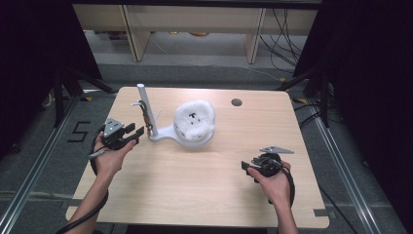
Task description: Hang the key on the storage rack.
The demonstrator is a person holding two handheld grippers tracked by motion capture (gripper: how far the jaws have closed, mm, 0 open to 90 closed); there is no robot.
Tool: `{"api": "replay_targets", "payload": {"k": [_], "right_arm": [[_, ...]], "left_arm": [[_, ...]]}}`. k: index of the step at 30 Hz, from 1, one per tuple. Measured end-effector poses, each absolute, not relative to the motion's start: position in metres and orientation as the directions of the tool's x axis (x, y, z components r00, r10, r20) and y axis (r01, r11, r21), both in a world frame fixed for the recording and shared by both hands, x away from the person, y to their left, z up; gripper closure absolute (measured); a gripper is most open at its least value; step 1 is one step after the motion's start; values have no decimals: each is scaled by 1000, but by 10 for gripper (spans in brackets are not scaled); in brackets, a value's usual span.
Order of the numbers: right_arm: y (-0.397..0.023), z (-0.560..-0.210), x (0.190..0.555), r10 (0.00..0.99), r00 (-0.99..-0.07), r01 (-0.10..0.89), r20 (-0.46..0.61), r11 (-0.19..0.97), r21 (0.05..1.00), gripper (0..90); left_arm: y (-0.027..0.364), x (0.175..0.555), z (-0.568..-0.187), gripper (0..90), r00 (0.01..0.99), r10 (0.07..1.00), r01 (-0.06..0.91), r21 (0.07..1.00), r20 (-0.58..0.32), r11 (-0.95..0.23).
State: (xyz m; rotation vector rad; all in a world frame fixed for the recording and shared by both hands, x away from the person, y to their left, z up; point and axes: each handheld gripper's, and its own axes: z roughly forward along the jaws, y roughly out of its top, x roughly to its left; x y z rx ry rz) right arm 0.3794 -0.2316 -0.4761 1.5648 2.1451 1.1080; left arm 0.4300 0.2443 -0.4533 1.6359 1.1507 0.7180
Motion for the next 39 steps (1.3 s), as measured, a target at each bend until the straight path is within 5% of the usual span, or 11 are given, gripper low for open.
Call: {"api": "replay_targets", "payload": {"k": [21,39], "right_arm": [[-234,-478,380,901,-375,697,216,121,707,435],[-238,-485,381,904,-366,710,222,117,694,434]], "left_arm": [[257,380,-459,446,382,923,314,945,-43,-86],[265,346,-520,407,360,930,338,940,-72,-58]]}}
